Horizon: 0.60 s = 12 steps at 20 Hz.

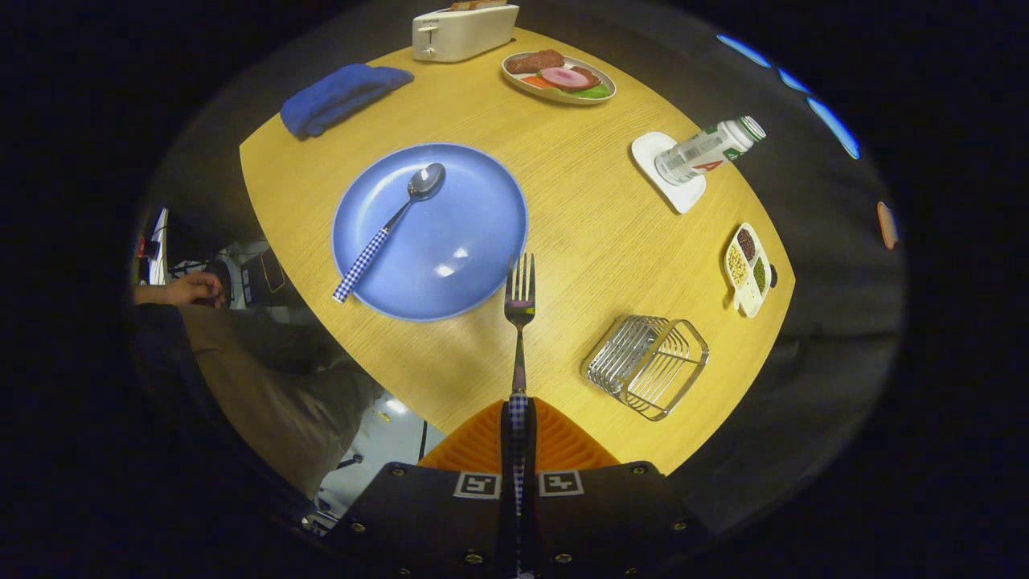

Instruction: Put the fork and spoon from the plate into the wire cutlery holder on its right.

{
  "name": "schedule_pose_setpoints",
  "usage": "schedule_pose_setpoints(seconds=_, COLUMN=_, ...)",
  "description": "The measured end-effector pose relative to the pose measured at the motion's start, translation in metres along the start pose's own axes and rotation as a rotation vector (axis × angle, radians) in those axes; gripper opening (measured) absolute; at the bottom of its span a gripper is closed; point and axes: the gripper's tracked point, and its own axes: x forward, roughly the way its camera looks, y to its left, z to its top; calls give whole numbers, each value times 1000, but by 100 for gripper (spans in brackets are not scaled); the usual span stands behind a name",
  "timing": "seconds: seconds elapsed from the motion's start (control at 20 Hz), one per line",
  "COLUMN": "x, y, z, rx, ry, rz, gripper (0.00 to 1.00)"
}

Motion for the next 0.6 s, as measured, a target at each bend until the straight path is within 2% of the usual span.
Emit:
schedule_pose_setpoints(seconds=0.3, x=-19, y=-30, z=-24, rx=31, ry=35, rz=-20, gripper=3)
schedule_pose_setpoints(seconds=0.6, x=-36, y=-81, z=-53, rx=35, ry=119, rz=-92, gripper=3)
